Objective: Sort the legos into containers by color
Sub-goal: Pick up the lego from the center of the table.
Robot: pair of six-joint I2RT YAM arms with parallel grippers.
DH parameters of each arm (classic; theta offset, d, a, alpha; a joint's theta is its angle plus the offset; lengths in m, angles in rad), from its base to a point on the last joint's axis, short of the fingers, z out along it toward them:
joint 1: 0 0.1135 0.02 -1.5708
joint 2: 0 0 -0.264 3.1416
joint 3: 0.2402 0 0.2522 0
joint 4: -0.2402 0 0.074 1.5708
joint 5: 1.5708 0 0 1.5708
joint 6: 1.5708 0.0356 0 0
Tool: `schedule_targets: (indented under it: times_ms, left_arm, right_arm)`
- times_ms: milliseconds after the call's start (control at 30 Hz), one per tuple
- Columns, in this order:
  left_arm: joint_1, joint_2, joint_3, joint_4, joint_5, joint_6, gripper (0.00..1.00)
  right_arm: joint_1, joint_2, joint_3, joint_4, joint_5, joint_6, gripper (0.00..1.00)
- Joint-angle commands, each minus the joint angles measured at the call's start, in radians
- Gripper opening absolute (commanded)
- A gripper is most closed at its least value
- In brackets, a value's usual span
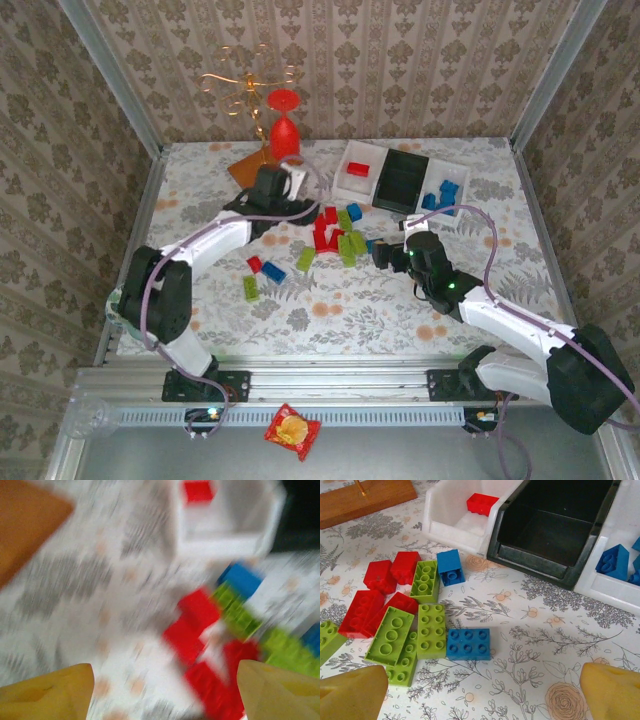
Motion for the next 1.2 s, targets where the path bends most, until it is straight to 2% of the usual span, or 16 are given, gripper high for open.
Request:
schedule_targets:
  times_ms: [0, 133, 233, 333, 567, 733, 1167]
  left_arm:
    - [0.035, -0.112, -0.109, -0.096, -0.006, -0.046, 0.77]
    - [0.024, -0.223, -0.208, -0.217, -0.033, -0.105, 0.77]
    - [-0.021, -0.307, -0.279, -0.288, -0.063, -0.197, 0.76]
    - [-0.062, -0.340, -0.340, -0.303, -0.037, -0.289, 0.76]
    - [-0.086, -0.327, -0.411, -0.295, -0.025, -0.378, 0.73]
    - [-0.086, -0.273, -0.424, -0.231, -0.005, -0.375, 0.73]
    - [-0.082, -0.149, -0.390, -0.080, -0.083, -0.354, 0.73]
  right_arm:
    - [0.007, 0.004, 0.038, -0.013, -0.010, 0.009, 1.00]
    - [0.006, 0.003, 0.038, -0.023, -0.004, 0.015, 1.00]
    - [0.007, 0.007, 0.037, -0.020, -0.007, 0.021, 1.00]
    - [0.007, 0.024, 0.045, -0.023, -0.010, 0.025, 1.00]
    - [0.006, 0.057, 0.055, -0.031, -0.019, 0.034, 1.00]
    - [0.006, 0.057, 0.053, -0.027, -0.020, 0.037, 1.00]
    - [0.006, 0.063, 0.049, -0.021, -0.013, 0.042, 1.00]
